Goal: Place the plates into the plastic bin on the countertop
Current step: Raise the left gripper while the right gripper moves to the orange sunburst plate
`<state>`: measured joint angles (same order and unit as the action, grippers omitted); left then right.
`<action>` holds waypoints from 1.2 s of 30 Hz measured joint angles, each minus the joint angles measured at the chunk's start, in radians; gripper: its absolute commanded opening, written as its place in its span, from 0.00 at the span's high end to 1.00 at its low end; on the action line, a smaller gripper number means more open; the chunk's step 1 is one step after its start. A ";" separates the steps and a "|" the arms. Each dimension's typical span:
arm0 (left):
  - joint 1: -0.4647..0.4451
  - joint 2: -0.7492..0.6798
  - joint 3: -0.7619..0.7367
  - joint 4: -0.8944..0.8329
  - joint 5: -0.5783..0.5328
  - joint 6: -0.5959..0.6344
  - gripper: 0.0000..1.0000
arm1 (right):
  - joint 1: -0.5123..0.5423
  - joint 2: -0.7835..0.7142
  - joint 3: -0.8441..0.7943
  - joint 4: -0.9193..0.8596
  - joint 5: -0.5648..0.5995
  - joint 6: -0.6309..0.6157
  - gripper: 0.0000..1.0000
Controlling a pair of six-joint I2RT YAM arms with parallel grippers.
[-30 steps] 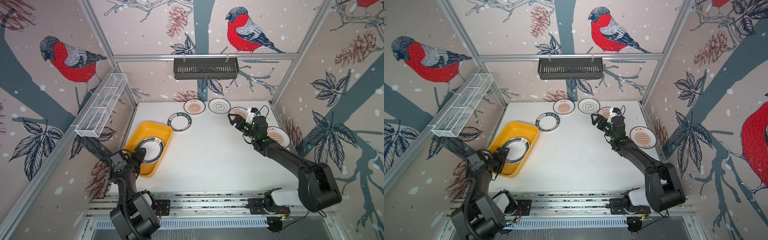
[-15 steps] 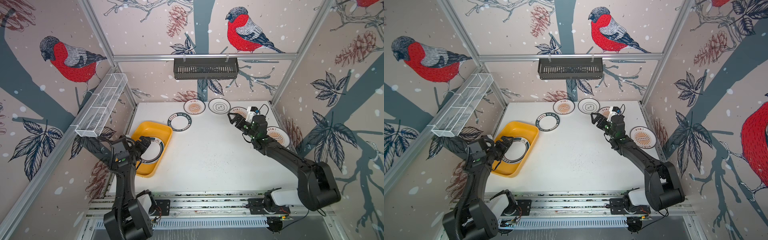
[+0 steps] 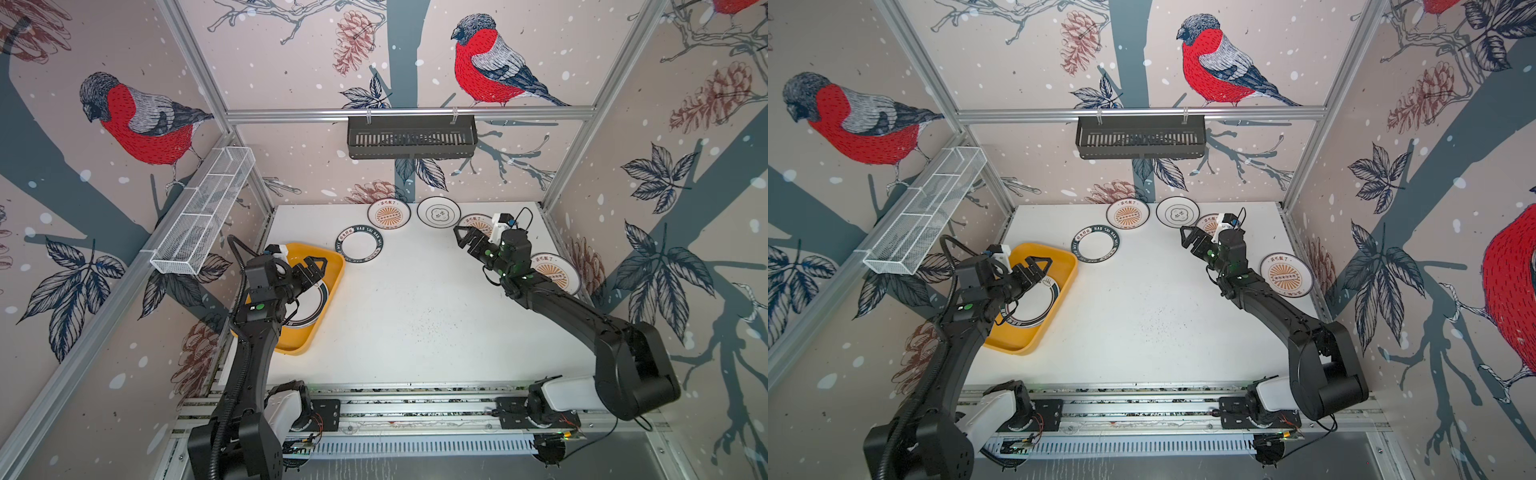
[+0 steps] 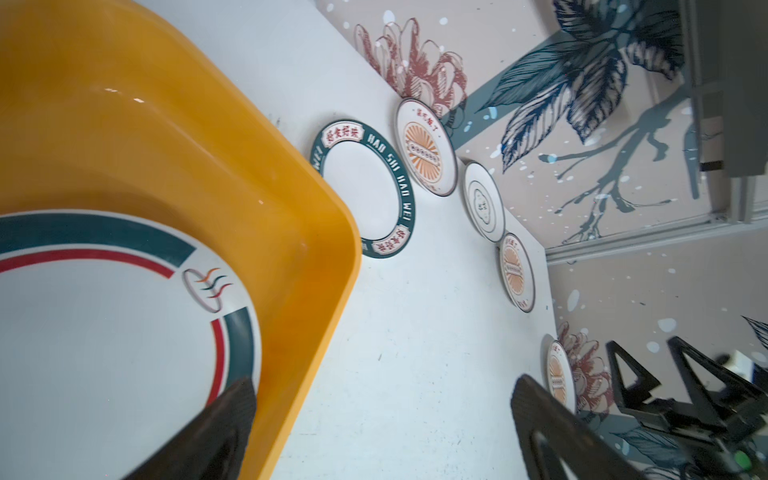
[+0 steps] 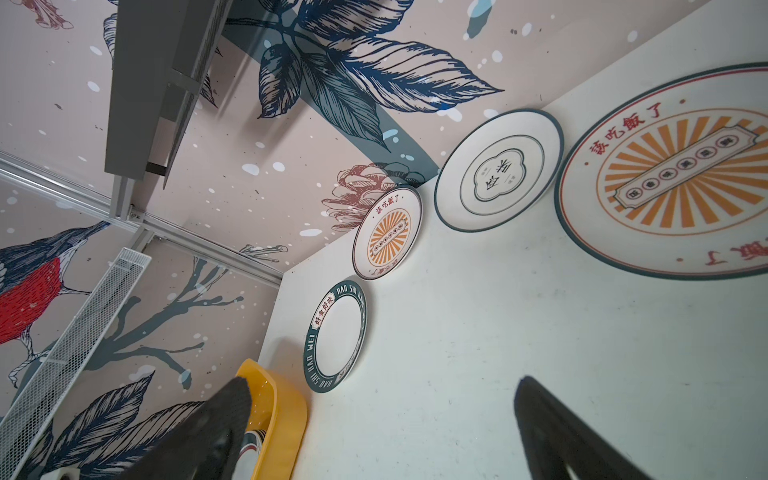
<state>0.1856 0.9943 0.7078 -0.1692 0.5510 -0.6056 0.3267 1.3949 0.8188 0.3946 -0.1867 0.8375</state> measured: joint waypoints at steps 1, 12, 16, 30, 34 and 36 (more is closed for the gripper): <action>-0.009 -0.004 0.001 0.018 0.006 -0.008 0.04 | 0.001 0.000 0.000 -0.001 0.003 0.000 0.01; -0.151 0.007 0.122 0.127 0.141 0.025 0.04 | 0.004 0.000 0.006 -0.036 0.034 0.005 0.00; -0.226 0.068 0.196 0.140 0.175 0.064 0.04 | -0.008 0.000 -0.006 -0.042 0.033 0.027 0.01; -0.458 0.323 0.442 0.129 0.176 0.222 0.04 | -0.135 -0.027 -0.145 -0.005 -0.010 0.160 0.00; -0.531 0.330 0.409 0.145 0.155 0.270 0.04 | -0.138 -0.047 -0.145 -0.017 0.008 0.156 0.01; -0.545 0.319 0.353 0.161 0.154 0.274 0.04 | -0.144 -0.053 -0.145 -0.037 0.027 0.153 0.01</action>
<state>-0.3595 1.3132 1.0611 -0.0086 0.7048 -0.3317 0.1825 1.3418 0.6735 0.3580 -0.1600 0.9909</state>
